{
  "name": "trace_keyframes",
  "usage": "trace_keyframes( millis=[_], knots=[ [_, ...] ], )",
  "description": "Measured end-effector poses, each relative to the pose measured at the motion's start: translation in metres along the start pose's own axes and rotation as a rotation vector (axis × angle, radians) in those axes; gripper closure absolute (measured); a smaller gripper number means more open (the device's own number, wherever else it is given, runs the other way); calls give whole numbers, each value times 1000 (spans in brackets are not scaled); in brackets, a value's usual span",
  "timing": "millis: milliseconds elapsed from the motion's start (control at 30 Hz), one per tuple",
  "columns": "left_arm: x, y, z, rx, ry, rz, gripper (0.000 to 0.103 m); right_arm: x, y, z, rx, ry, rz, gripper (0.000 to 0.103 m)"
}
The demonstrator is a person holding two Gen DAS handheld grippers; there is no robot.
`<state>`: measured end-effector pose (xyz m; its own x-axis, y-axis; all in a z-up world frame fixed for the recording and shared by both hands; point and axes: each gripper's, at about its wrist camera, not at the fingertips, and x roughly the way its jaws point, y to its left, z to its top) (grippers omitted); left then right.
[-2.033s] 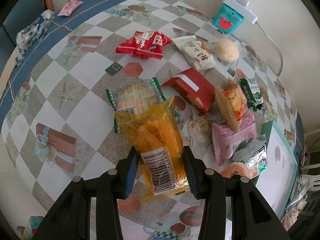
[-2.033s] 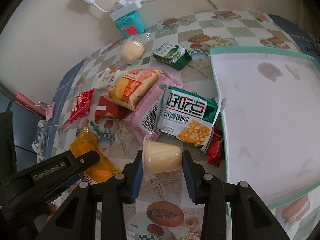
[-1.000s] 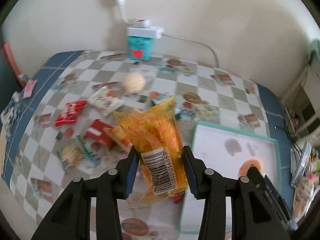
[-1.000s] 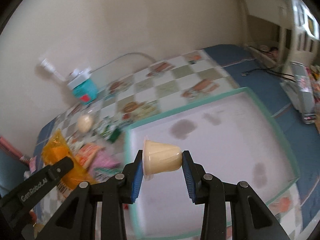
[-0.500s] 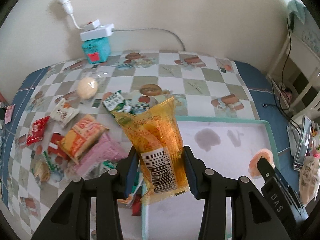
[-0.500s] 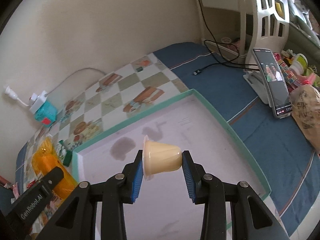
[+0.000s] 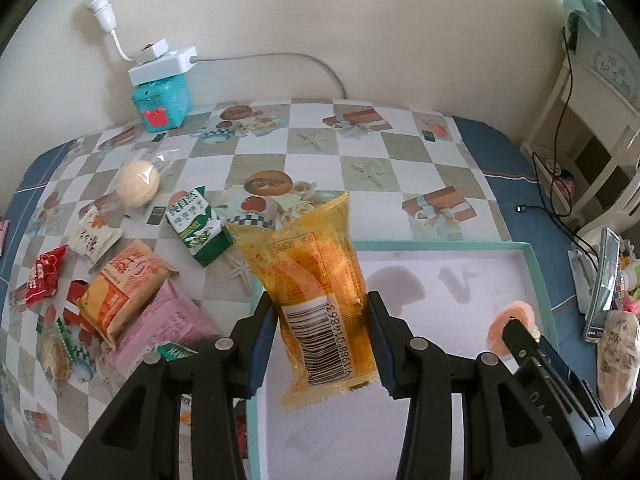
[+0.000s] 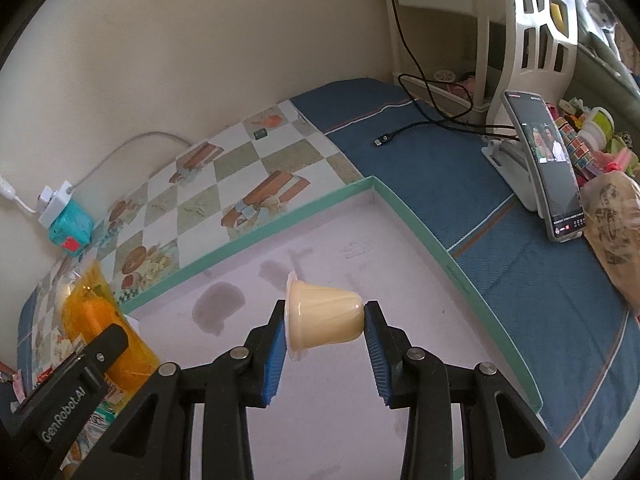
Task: Organize snacks
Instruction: 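Carry the pudding cup and bread bag into the tray and release both, then move both tools back over the snack pile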
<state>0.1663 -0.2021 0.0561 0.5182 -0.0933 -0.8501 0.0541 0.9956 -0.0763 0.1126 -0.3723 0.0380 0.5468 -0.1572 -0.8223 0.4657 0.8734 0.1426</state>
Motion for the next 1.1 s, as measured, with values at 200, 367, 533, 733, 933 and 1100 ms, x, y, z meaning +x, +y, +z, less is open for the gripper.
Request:
trace_keyframes(
  millis=[200,367,533,733,933,1100],
  knots=[
    [-13,3,3,4,-17,16,34,-1,4,0,-25,5,-14,54],
    [-21,21,3,-50,33,61,19,-5,10,-1,-63,17,-35,39],
    [-28,48,0,-118,55,102,12,-12,19,-5,-104,29,-44,26],
    [-34,81,-7,-197,76,135,11,-23,37,-16,-150,23,-29,14],
    [-44,111,-18,-253,86,142,11,-34,56,-31,-186,11,-8,1],
    [-52,143,-30,-305,88,166,11,-42,71,-46,-208,22,31,0]
  ],
)
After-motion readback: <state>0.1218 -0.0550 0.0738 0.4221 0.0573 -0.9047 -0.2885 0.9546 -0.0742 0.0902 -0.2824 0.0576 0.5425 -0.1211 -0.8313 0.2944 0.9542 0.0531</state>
